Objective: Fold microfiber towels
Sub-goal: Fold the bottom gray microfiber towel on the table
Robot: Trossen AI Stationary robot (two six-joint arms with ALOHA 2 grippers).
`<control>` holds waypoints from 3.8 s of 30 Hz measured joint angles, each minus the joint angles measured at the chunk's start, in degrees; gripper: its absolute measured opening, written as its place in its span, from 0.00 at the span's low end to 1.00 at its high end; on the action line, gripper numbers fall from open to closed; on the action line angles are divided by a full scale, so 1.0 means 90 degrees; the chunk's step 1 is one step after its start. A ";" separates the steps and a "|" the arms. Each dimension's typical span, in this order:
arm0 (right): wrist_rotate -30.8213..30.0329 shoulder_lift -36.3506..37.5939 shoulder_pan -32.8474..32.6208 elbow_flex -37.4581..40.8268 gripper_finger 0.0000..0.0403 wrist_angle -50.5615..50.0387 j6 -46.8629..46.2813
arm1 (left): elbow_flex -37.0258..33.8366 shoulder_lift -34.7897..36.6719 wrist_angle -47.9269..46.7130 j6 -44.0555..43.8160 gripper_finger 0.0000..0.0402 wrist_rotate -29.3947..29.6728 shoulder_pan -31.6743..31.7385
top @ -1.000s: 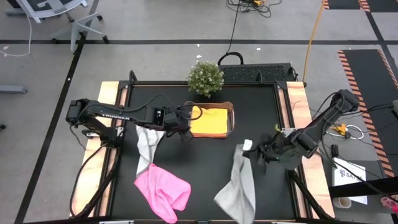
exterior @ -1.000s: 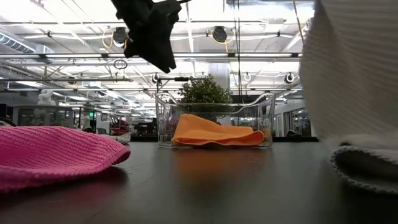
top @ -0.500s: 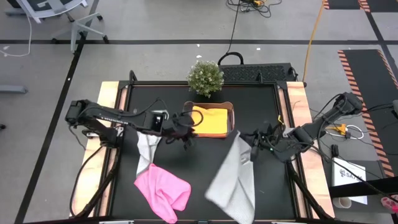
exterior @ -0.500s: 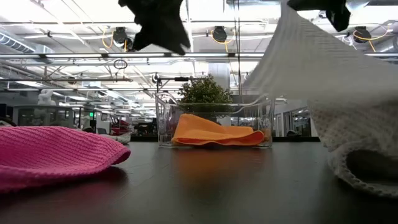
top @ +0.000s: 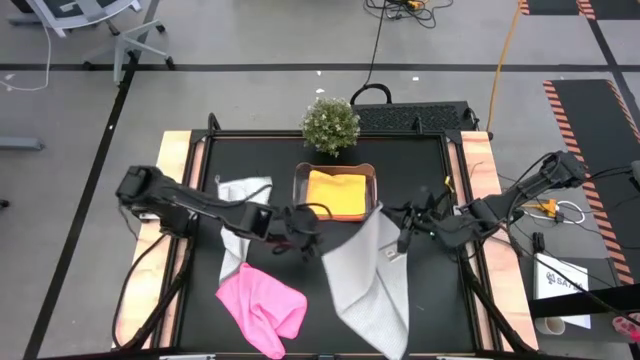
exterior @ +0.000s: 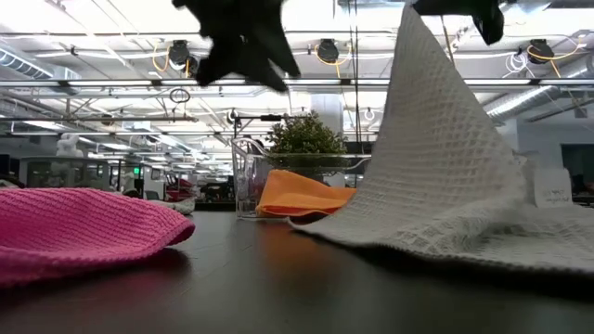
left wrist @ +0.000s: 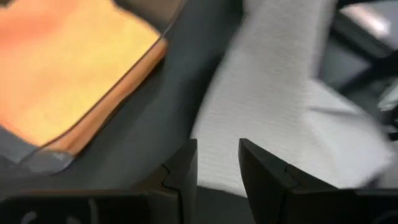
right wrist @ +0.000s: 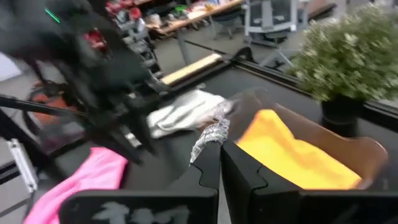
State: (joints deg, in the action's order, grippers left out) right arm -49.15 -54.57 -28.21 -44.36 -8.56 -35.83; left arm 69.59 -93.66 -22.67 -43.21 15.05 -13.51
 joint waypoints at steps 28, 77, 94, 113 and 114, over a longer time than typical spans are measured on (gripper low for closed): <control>0.0493 0.0001 -0.0010 0.0000 0.00 0.0427 0.0419 | 0.0001 -0.1300 0.1255 0.1186 0.30 -0.1631 0.0414; 0.0806 0.0000 -0.0379 0.0000 0.00 0.2008 0.1892 | 0.0001 -0.1317 0.1094 0.2738 0.30 -0.3291 0.0873; 0.0609 0.0001 -0.0377 0.0000 0.00 0.1596 0.1532 | 0.0006 -0.0973 0.1439 0.2986 0.30 -0.3744 0.1062; 0.0609 0.0002 -0.0377 0.0000 0.00 0.1941 0.1664 | 0.0006 -0.1291 0.2225 0.3418 0.30 -0.3353 0.1163; 0.0609 0.0002 -0.0377 0.0000 0.00 0.1966 0.1698 | 0.0001 -0.1352 0.2339 0.3382 0.30 -0.3372 0.1150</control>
State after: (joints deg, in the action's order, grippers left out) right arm -43.67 -54.54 -31.59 -44.36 9.13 -20.55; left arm 69.60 -105.83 -1.62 -12.77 -15.29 -3.16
